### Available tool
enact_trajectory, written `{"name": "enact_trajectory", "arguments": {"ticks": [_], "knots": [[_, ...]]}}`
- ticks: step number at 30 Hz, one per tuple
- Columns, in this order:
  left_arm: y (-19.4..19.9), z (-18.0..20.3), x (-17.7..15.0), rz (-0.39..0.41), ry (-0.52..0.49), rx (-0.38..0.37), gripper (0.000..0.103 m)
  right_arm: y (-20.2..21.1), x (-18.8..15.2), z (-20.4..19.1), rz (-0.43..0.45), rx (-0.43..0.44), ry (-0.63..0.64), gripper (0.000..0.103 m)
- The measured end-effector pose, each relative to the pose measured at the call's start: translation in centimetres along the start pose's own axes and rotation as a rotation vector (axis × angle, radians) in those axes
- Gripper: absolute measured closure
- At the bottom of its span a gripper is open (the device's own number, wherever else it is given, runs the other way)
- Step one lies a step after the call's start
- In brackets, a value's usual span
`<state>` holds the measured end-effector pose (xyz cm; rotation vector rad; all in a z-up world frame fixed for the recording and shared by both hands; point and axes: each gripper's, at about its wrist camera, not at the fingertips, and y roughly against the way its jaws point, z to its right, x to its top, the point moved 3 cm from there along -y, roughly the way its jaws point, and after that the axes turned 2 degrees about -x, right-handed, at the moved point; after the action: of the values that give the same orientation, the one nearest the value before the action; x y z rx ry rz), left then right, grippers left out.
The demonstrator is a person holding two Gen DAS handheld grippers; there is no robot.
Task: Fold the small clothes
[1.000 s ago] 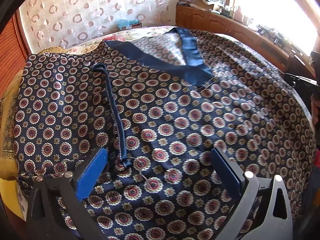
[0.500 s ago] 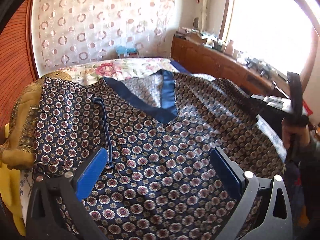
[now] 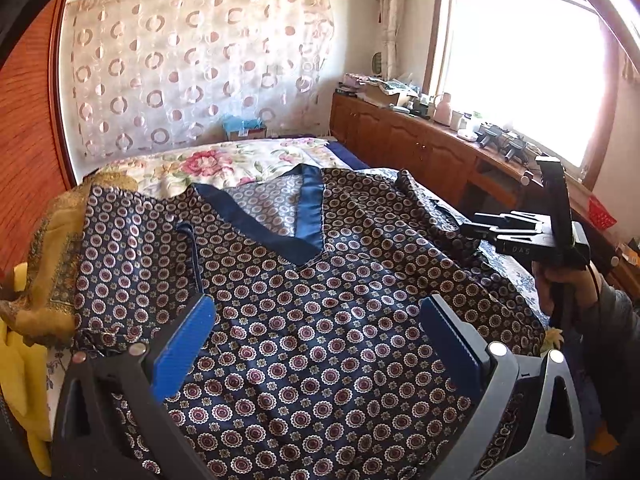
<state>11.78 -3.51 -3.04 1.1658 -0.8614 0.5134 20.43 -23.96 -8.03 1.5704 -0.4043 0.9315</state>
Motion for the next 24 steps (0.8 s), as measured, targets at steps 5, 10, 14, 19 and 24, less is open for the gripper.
{"name": "enact_trajectory", "arguments": {"ticks": [5, 10, 14, 19, 24], "knots": [[0.4, 1.0, 0.0, 0.013, -0.023, 0.000, 0.000, 1.1, 0.0, 2.3, 0.018, -0.033, -0.055, 0.055], [0.1, 1.2, -0.2, 0.008, -0.021, -0.001, 0.000, -0.6, -0.4, 4.3, -0.044, -0.046, -0.116, 0.055], [-0.3, 1.2, -0.5, -0.003, -0.016, 0.000, 0.000, -2.9, -0.6, 5.8, -0.104, -0.018, -0.191, 0.055], [-0.5, 0.9, -0.8, -0.009, -0.010, 0.007, 0.000, -4.7, -0.4, 6.2, -0.158, -0.049, -0.218, 0.055], [-0.5, 0.5, -1.1, -0.010, -0.001, 0.008, 0.000, -5.3, -0.1, 5.7, -0.165, -0.092, -0.170, 0.071]]}}
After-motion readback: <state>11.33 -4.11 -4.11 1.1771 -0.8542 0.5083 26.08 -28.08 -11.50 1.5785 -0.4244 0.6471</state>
